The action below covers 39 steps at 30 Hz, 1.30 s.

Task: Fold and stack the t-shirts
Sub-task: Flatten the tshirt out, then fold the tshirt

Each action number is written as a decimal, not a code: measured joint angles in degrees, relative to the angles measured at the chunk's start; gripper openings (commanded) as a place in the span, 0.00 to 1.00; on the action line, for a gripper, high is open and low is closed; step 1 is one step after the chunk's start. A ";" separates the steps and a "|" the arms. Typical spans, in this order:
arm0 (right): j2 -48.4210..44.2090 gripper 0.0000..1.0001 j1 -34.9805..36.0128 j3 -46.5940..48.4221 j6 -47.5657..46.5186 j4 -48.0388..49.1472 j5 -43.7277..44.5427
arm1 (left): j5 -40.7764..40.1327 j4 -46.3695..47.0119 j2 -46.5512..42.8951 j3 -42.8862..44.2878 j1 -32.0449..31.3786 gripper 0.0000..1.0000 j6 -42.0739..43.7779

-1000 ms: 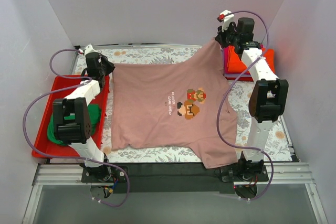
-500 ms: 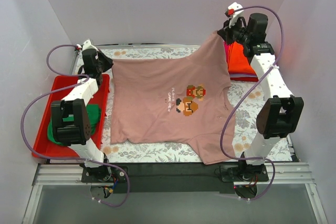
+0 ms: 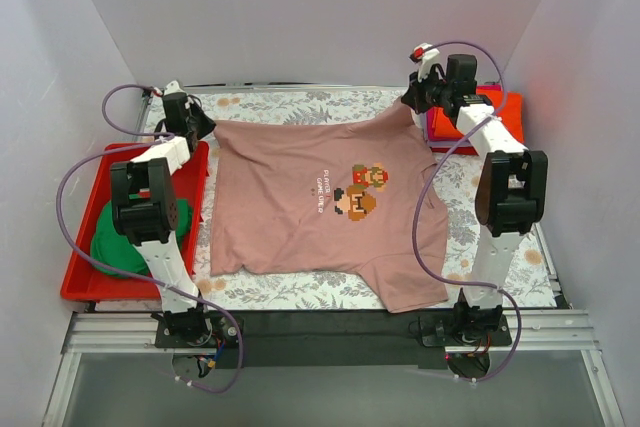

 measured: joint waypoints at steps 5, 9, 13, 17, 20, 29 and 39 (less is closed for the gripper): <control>0.31 0.01 0.00 0.09 0.07 0.70 0.22 | 0.98 -0.85 2.54 2.67 0.00 0.00 0.50; -1.75 0.01 0.00 -1.60 0.07 1.64 0.20 | 1.62 -0.79 2.67 3.04 0.00 0.00 1.07; -8.04 0.01 0.00 -7.34 0.13 2.14 -0.31 | 2.01 -0.83 2.64 3.02 0.00 0.00 1.55; -14.69 0.01 0.02 -13.00 0.28 3.23 -1.03 | 2.67 -0.31 2.29 1.70 0.00 0.00 1.68; -18.99 0.01 0.02 -17.20 0.35 4.20 -1.53 | 3.15 0.59 1.44 -0.52 0.00 0.00 1.68; -23.87 0.01 0.02 -24.85 1.09 5.31 -1.75 | 4.26 5.25 -7.28 -10.19 0.00 0.00 1.79; -27.67 0.01 0.02 -29.22 1.64 5.88 -1.73 | 4.37 9.01 -13.90 -15.04 0.22 0.00 2.01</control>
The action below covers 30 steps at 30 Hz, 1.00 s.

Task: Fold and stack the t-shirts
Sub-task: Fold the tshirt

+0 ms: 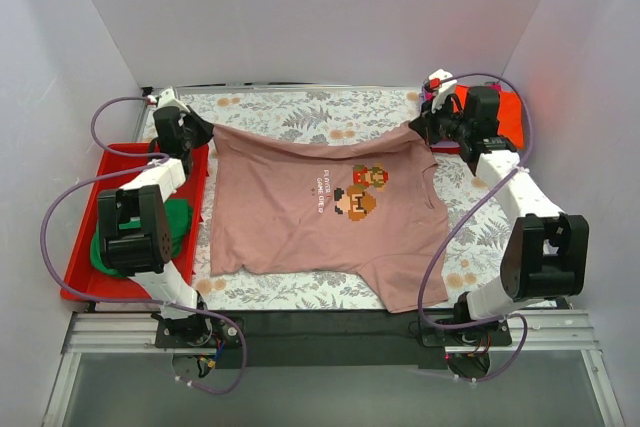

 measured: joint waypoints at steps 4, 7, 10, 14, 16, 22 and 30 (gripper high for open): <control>-2.40 0.01 0.00 -1.88 0.00 0.24 0.00 | 0.00 0.13 -0.46 -1.31 0.15 0.00 0.07; -3.93 0.01 0.00 -3.34 0.00 0.39 0.02 | 0.00 0.09 -0.63 -1.97 0.17 0.00 0.09; -5.09 0.01 0.00 -4.63 -0.02 0.57 0.15 | 0.00 0.00 -1.57 -2.82 0.17 0.00 0.13; -6.93 0.01 0.00 -6.47 -0.02 0.61 0.63 | 0.00 -0.20 -3.76 -3.87 0.15 0.00 0.35; -8.11 0.01 0.00 -7.52 -0.02 0.63 0.90 | 0.00 -0.33 -5.31 -4.94 0.15 0.00 0.57; -11.56 0.01 0.00 -9.77 -0.04 0.61 1.27 | 0.09 -0.94 -9.27 -8.20 0.15 0.00 0.83; -15.04 0.01 0.00 -12.68 -0.50 -0.59 -1.11 | 0.24 -1.51 -12.17 -12.24 0.17 0.00 1.01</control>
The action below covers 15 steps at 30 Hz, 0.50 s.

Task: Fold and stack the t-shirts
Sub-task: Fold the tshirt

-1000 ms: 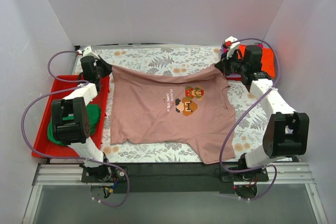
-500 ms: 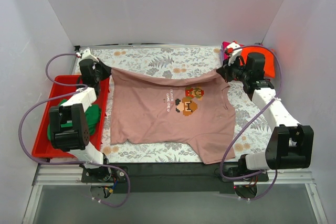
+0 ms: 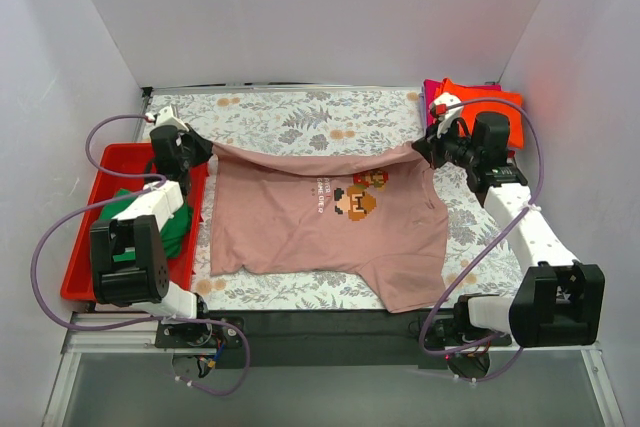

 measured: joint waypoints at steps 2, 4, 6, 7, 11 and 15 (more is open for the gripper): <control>-0.66 0.01 0.00 -0.59 -0.44 -0.35 -0.70 | 0.00 -0.13 -0.02 -0.22 0.00 0.00 0.00; -1.44 0.01 0.00 -1.29 -1.01 -1.11 -1.31 | 0.00 -0.28 -0.02 -0.31 0.00 0.00 0.00; -2.12 0.01 0.02 -2.14 -1.55 -1.62 -1.79 | 0.00 -0.55 -0.02 -0.31 0.00 0.00 0.04; -2.43 0.01 0.02 -2.60 -1.81 -1.84 -1.95 | 0.00 -0.72 -0.02 -0.33 0.00 0.00 0.09; -2.84 0.01 0.02 -3.80 -2.86 -3.04 -2.14 | 0.00 -0.98 -0.02 -0.37 0.00 0.00 0.39; -3.37 0.01 0.02 -4.33 -3.32 -3.45 -2.10 | -0.04 -1.11 -0.48 -1.29 0.00 0.00 0.44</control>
